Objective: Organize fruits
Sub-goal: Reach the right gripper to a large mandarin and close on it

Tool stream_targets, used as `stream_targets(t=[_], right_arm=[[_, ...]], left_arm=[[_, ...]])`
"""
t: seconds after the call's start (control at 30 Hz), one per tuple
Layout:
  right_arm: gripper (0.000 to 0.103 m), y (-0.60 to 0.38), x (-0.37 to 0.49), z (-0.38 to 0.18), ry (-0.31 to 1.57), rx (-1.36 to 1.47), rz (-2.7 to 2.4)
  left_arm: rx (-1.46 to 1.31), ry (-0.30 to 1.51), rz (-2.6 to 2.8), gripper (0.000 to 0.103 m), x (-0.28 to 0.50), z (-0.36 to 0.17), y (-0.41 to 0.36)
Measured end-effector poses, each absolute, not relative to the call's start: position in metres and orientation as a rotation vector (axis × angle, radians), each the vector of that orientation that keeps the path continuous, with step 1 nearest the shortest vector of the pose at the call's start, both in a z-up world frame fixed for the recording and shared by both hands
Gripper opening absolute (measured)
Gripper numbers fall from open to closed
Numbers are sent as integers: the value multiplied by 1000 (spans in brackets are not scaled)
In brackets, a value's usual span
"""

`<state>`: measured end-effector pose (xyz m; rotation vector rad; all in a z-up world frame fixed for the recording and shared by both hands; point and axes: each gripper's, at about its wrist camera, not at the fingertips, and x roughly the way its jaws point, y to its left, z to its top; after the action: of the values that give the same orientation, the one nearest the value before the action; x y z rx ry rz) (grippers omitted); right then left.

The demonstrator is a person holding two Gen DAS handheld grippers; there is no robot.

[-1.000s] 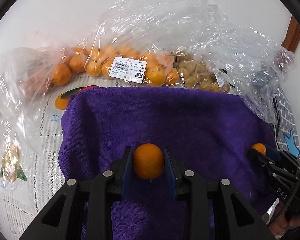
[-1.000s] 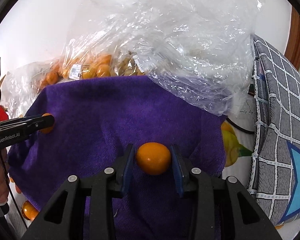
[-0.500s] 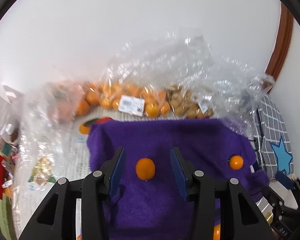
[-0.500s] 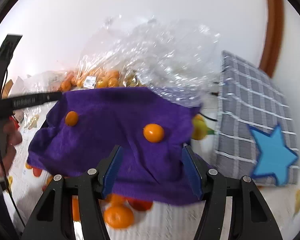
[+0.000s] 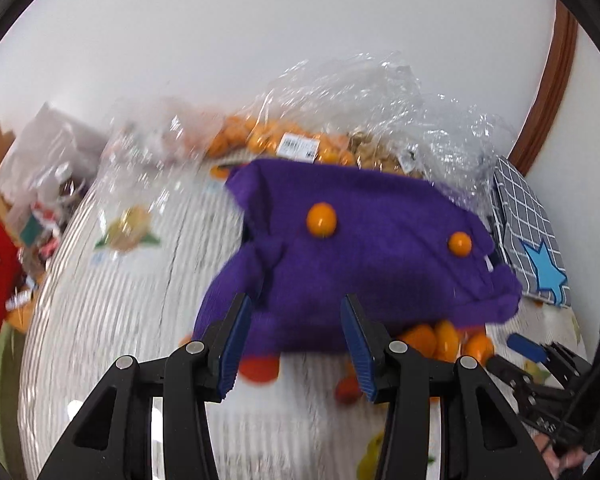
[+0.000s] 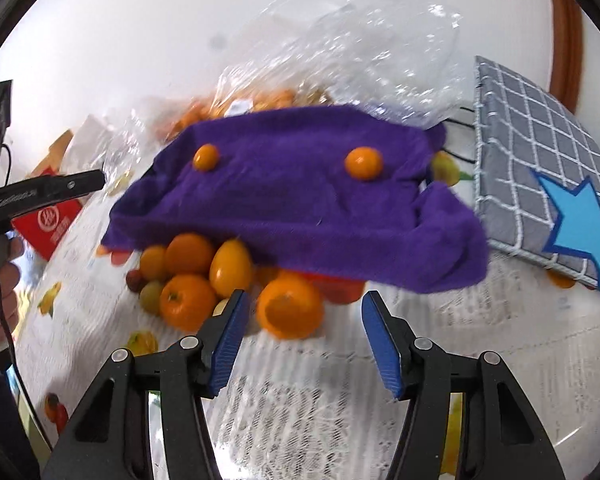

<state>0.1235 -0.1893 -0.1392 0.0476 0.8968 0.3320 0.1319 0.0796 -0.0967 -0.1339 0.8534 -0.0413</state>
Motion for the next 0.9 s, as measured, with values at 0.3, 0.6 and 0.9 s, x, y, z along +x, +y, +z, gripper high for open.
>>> stream_targets(t=[0.3, 0.6, 0.9], right_arm=[[40, -175, 133, -164, 919, 10, 350], [40, -203, 109, -158, 850, 16, 301], [40, -207, 104, -158, 828, 45, 312]], left_arm=[[-182, 846, -95, 44, 94, -122, 77], [-188, 874, -136, 44, 97, -151, 56], [-22, 876, -128, 44, 104, -171, 28]])
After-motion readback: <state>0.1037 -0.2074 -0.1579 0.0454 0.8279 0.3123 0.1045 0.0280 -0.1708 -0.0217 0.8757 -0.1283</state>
